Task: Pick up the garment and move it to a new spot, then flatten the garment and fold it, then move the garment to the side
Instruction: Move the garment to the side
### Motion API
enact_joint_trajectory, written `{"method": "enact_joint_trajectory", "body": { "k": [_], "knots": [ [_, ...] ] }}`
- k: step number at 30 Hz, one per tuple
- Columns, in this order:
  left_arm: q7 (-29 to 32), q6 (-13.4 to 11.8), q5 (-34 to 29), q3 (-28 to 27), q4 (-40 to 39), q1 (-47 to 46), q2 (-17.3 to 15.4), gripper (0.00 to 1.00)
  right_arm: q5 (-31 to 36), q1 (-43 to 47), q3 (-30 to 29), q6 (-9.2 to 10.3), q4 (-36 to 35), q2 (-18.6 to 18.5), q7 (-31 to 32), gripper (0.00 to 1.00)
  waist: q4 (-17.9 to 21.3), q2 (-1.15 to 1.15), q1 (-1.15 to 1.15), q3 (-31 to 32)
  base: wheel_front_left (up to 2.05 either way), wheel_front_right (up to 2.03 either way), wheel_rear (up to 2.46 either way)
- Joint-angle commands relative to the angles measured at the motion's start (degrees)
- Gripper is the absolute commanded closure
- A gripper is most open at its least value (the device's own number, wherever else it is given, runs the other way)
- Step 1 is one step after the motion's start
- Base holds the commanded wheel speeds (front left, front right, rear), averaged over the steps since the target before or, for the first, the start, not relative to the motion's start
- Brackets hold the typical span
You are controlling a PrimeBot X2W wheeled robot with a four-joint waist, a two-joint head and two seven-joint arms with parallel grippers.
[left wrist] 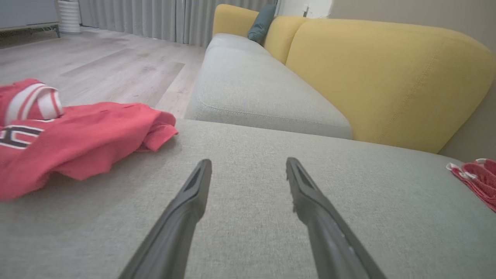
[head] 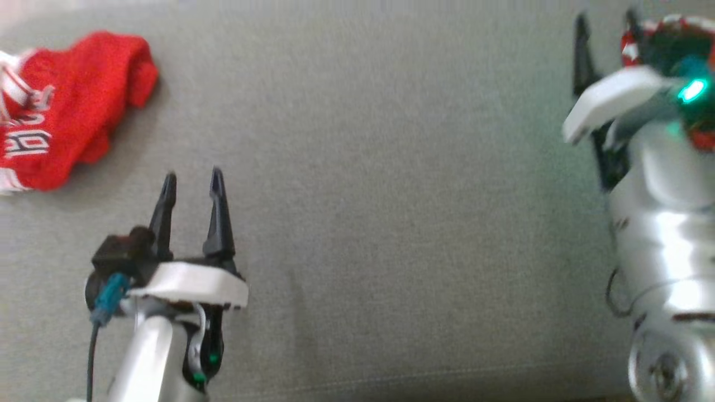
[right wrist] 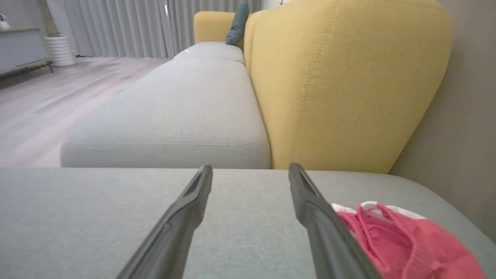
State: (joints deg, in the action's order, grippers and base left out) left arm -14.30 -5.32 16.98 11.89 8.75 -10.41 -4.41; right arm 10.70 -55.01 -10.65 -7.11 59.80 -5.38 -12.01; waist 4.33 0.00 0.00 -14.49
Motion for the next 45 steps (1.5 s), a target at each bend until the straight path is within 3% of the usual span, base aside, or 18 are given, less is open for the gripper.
{"method": "enact_joint_trajectory", "body": {
  "k": [1,5,10,23,30,45],
  "knots": [
    [-0.68,-0.42,0.48,-2.86,-0.96,0.91,0.16,0.00,-3.36,2.44,3.78,-0.37,-1.99,1.93,-1.83,0.00,-1.90,0.00,0.00,6.90,0.00,0.00,0.00],
    [-0.69,-0.40,0.46,-3.71,0.48,3.67,0.59,0.00,-11.84,9.42,9.63,-0.37,-5.15,2.44,-2.71,0.00,-2.77,0.00,0.00,11.63,0.00,0.00,0.00],
    [-0.69,-0.16,0.13,-4.50,1.43,6.85,0.88,0.00,-22.07,20.40,17.29,-0.37,-14.37,2.48,-2.94,0.00,-3.24,0.00,0.00,15.34,0.00,0.00,0.00],
    [-0.69,0.99,-0.84,-4.20,1.34,10.38,1.24,0.00,-24.67,44.71,16.32,-0.37,-36.14,2.49,-2.92,0.00,-4.98,0.00,0.00,17.43,0.00,0.00,0.00],
    [-0.70,1.40,-1.22,-4.26,1.78,11.77,1.29,0.00,-23.39,50.04,16.59,-0.37,-40.02,2.50,-2.17,0.00,-4.86,0.00,0.00,17.37,0.00,0.00,0.00],
    [-0.70,1.78,-1.25,-3.80,2.60,11.31,1.43,0.00,-22.19,51.32,16.20,-0.37,-43.55,2.50,0.13,0.00,-4.91,0.00,0.00,17.03,0.00,0.00,0.00]
  ]
}}
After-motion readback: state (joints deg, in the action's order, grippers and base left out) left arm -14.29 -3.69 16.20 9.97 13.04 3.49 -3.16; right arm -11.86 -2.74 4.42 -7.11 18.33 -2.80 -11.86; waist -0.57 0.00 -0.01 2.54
